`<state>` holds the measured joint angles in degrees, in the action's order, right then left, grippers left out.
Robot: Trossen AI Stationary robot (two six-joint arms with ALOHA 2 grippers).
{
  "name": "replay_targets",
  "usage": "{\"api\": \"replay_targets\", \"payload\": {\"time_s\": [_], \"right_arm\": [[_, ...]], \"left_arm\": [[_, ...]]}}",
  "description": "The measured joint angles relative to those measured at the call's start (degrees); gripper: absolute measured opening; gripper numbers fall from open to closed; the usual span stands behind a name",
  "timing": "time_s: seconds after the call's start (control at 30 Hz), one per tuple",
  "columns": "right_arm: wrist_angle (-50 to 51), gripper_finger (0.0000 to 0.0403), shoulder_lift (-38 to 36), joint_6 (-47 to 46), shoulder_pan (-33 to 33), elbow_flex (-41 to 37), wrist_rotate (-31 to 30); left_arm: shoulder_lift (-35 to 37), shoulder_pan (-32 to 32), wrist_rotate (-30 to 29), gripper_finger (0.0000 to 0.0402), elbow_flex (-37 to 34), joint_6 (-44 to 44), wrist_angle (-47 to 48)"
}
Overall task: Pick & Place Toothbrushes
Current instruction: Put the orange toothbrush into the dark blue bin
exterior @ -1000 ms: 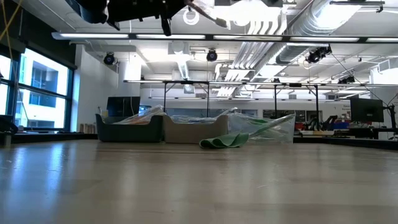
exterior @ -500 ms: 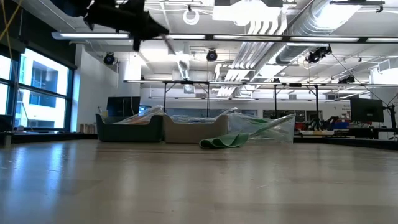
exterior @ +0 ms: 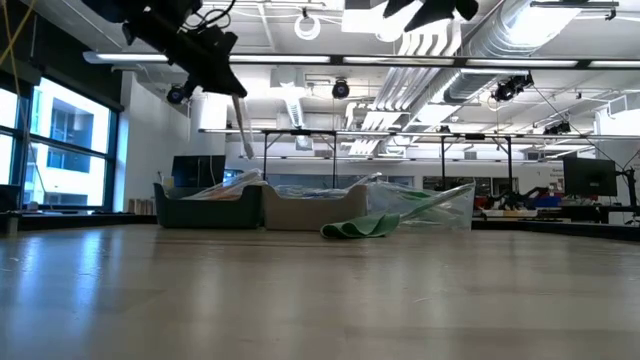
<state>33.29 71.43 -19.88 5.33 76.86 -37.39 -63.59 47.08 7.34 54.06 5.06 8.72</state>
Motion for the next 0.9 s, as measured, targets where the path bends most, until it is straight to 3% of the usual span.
{"api": "replay_targets", "payload": {"time_s": [0.27, 0.4, 0.67, 0.9], "right_arm": [[0.0, 0.027, 2.2, 0.0, 2.4, 0.0, 0.2], [-0.1, 0.027, 2.2, 0.1, 3.1, 0.0, 0.1], [-0.1, 0.027, 2.2, 0.2, 3.8, 0.0, 0.1], [-0.9, 0.027, 2.2, 0.2, 3.8, 0.0, 0.1]], "left_arm": [[-0.2, 3.9, 1.4, 0.0013, -3.6, 7.3, 4.6], [-0.3, 4.3, 4.1, 0.0013, -8.6, 10.4, -1.2], [-0.4, 4.3, 1.0, 0.0013, -20.0, 14.4, -19.3], [-1.6, 4.3, 0.8, 0.0013, -23.0, 14.7, -20.9]]}}
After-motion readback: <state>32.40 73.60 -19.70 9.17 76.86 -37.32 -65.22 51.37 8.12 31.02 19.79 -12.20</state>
